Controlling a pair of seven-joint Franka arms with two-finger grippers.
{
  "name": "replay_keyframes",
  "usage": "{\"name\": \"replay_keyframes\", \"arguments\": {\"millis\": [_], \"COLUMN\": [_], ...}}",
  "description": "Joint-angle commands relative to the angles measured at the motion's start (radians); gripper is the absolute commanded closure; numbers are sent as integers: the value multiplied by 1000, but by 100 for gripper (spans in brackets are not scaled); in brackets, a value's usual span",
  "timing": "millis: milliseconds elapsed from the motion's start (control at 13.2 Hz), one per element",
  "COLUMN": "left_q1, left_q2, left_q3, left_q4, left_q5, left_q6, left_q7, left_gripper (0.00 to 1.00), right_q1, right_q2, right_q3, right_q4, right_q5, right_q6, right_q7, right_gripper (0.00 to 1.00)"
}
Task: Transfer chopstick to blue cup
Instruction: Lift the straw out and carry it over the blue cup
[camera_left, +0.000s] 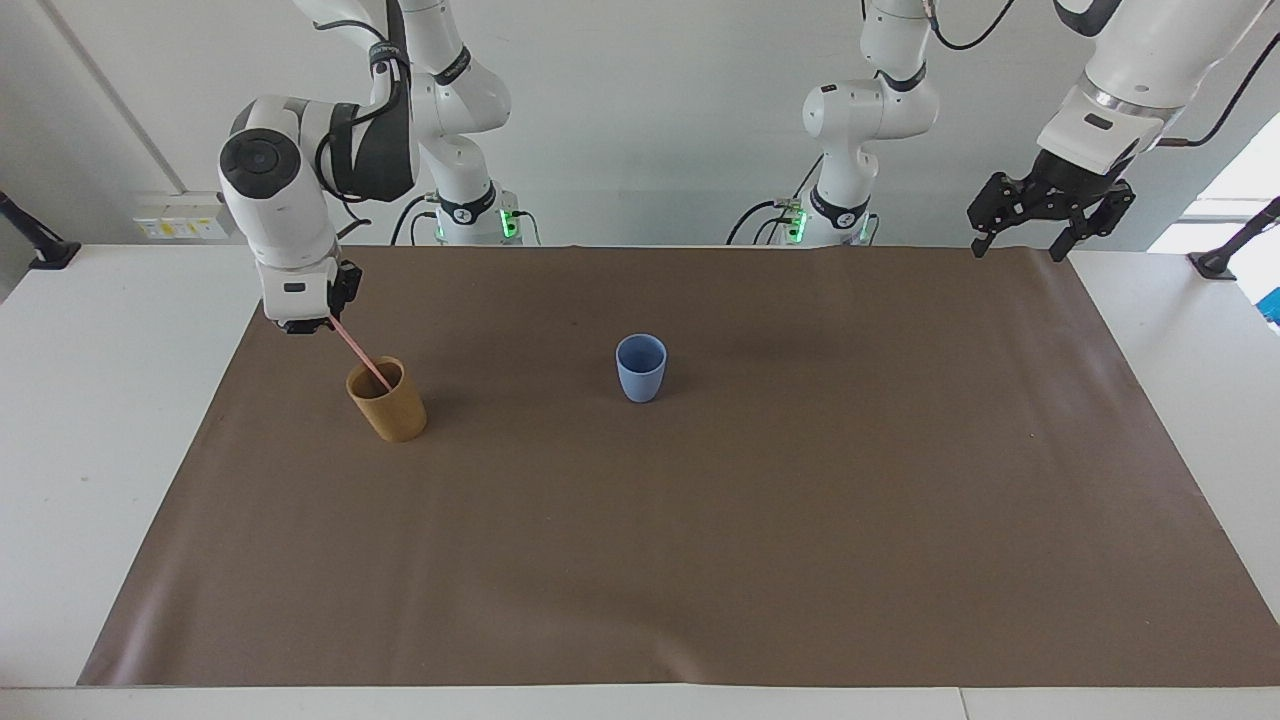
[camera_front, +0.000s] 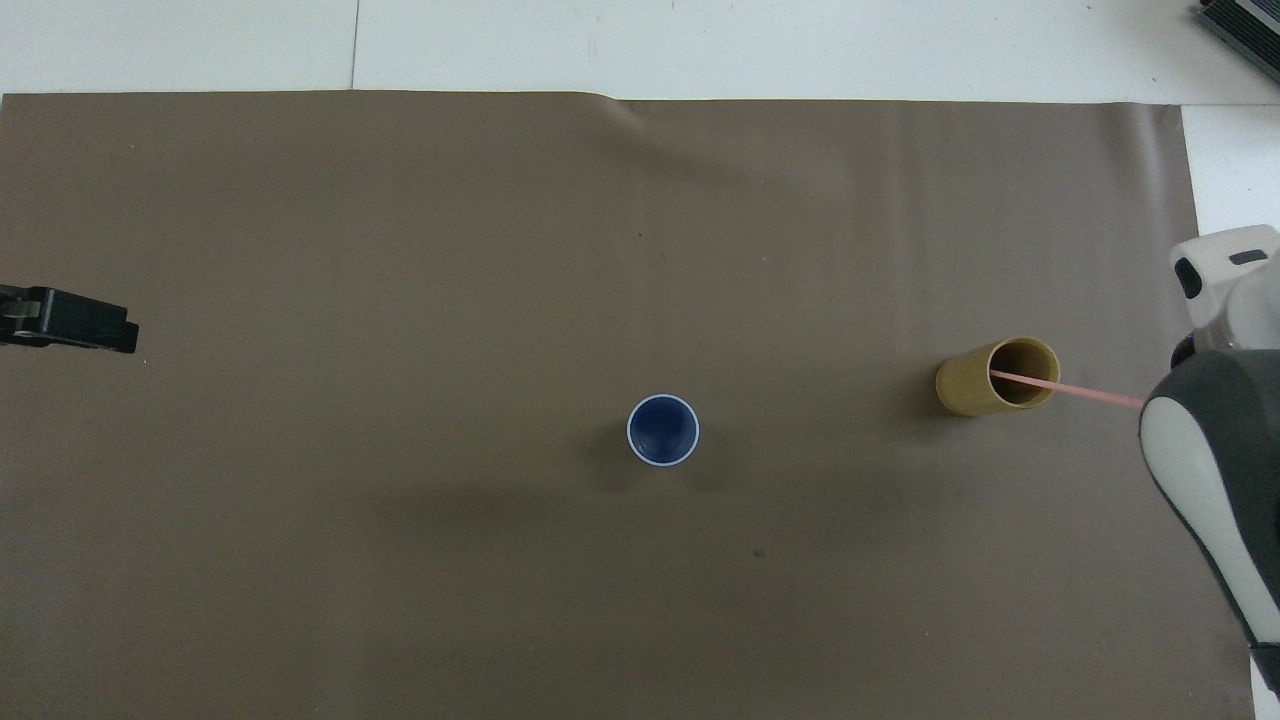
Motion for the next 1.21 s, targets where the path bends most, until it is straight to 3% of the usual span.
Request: {"name": "replay_keyframes", "arguments": {"millis": [0,226,377,679,1132], "left_q1": [12,12,12,12,14], "left_q2": [0,0,0,0,0], "left_q3": [-10,-10,-10,-10,-10], "left_q4": [18,18,18,18,18], "left_q5": [10,10,10,10,10], "left_q6": [-26,-26,-26,-26,-26], "left_q7": [9,9,9,9,9], "left_gripper": [0,0,0,0,0], "right_q1": [-1,-1,-1,25,210], "right_q2": [-12,-41,-46,-86,-80], "right_q3": [19,62,142,242,247], "right_q4": [119,192,214,190,184], "right_q5": [1,4,12,214,478], "right_q6": [-144,-281,-339,-359,-304], "right_q7": [37,93,231,596,1137], "right_gripper": [100,100,100,100,100]}}
